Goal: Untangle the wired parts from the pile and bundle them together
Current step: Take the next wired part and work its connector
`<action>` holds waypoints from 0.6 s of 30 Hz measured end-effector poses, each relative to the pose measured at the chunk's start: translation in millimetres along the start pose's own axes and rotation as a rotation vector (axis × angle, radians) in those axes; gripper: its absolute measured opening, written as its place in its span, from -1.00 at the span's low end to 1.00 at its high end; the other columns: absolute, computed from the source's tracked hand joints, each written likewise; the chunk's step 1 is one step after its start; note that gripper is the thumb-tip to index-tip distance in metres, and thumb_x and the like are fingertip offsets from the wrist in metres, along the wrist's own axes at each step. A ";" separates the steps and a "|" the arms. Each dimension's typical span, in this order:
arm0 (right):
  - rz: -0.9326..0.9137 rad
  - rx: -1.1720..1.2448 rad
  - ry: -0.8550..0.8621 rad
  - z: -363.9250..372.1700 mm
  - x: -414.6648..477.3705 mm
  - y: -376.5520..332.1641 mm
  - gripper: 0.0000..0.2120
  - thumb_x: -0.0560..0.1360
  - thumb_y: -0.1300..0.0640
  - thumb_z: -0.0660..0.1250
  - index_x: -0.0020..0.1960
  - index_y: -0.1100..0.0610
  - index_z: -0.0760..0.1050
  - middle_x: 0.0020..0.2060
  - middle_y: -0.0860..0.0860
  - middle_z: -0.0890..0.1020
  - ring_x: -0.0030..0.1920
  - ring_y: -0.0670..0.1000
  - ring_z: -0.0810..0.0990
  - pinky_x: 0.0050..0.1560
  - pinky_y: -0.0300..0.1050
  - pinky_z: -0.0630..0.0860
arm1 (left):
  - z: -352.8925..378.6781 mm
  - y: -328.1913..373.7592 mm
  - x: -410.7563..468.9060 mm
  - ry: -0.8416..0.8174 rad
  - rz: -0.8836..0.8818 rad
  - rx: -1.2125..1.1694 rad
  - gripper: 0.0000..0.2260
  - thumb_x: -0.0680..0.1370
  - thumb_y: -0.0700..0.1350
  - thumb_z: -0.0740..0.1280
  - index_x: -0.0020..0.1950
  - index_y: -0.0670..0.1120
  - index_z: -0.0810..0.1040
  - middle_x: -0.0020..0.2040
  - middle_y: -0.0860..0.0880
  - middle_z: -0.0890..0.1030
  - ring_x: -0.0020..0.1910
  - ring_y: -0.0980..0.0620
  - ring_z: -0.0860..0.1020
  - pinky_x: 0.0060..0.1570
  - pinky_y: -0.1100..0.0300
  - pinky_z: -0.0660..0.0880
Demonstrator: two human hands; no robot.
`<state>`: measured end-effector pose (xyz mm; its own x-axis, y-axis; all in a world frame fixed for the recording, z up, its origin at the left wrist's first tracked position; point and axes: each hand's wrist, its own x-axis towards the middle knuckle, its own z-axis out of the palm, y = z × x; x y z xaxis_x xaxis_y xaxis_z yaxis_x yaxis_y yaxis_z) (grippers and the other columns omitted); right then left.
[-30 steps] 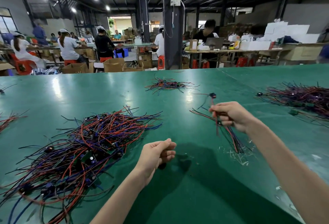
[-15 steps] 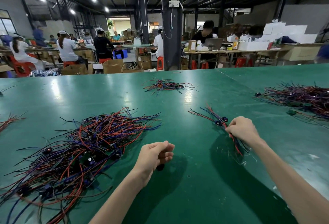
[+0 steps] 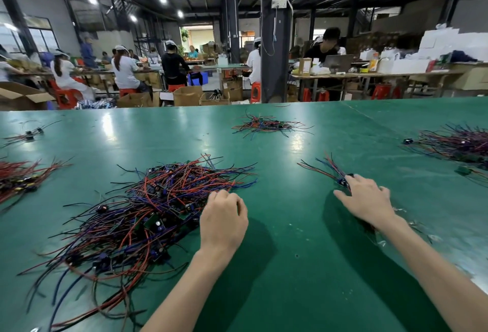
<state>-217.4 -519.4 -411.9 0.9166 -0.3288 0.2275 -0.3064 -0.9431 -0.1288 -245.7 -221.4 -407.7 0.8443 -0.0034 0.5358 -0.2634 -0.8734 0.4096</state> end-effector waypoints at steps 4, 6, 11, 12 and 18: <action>-0.025 0.018 0.073 -0.1 -6.6 -13.2 -0.50 0.57 -0.13 0.16 0.44 0.06 0.28 0.45 0.08 0.28 0.46 0.07 0.17 0.41 0.21 0.10 | -8.9 -17.6 10.2 -0.099 -0.096 0.401 -0.74 0.49 -0.18 0.25 0.16 -0.01 0.49 0.17 -0.03 0.47 0.18 -0.06 0.35 0.15 0.09 0.29; -0.080 0.062 0.126 -0.8 -11.5 -23.5 -0.54 0.57 -0.09 0.18 0.41 0.07 0.33 0.43 0.06 0.32 0.44 0.05 0.21 0.41 0.17 0.11 | -11.8 -24.7 12.7 -0.156 -0.148 0.494 -0.75 0.49 -0.17 0.27 0.17 -0.04 0.47 0.20 -0.06 0.45 0.22 -0.08 0.35 0.17 0.05 0.30; -0.262 0.154 0.131 4.2 -28.7 -51.5 -0.63 0.57 -0.06 0.21 0.33 0.03 0.42 0.33 -0.05 0.44 0.37 -0.01 0.30 0.32 -0.02 0.15 | -10.7 -29.8 15.4 -0.183 -0.137 0.554 -0.80 0.53 -0.12 0.29 0.15 -0.05 0.53 0.20 -0.05 0.45 0.24 -0.08 0.33 0.19 0.06 0.29; -0.295 0.171 0.127 5.7 -32.2 -55.7 -0.65 0.57 -0.06 0.22 0.31 0.02 0.44 0.32 -0.06 0.45 0.36 -0.02 0.31 0.30 -0.05 0.15 | -10.4 -31.6 16.4 -0.172 -0.131 0.554 -0.82 0.54 -0.10 0.29 0.13 -0.03 0.54 0.19 -0.04 0.45 0.23 -0.08 0.33 0.19 0.07 0.29; -0.387 0.265 0.130 8.7 -45.1 -67.0 -0.72 0.56 -0.01 0.24 0.24 0.01 0.48 0.24 -0.11 0.51 0.31 -0.07 0.34 0.23 -0.13 0.12 | -12.4 -44.4 20.8 -0.022 -0.123 0.358 -0.89 0.59 -0.09 0.25 0.03 0.00 0.57 0.09 0.01 0.54 0.15 -0.04 0.38 0.13 0.10 0.24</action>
<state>-236.1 -440.9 -421.9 0.9055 0.0243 0.4236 0.1419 -0.9582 -0.2483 -222.3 -176.7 -405.6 0.8703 0.1054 0.4811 0.0174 -0.9828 0.1840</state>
